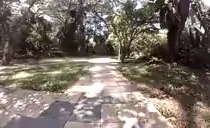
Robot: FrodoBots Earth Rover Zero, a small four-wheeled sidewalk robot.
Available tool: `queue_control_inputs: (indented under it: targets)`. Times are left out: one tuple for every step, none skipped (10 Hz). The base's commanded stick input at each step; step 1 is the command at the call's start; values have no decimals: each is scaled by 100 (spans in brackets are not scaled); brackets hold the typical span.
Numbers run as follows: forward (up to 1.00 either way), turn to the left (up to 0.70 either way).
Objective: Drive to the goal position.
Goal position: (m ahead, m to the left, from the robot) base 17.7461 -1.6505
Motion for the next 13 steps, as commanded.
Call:
queue_control_inputs:
  targets:
    - [50, 0]
    - [50, 0]
    - [50, 0]
    - [50, 0]
    - [50, 0]
    - [50, 0]
    - [50, 0]
    - [50, 0]
    - [50, 0]
    - [50, -6]
    - [50, -25]
    - [50, -43]
    - [50, -50]
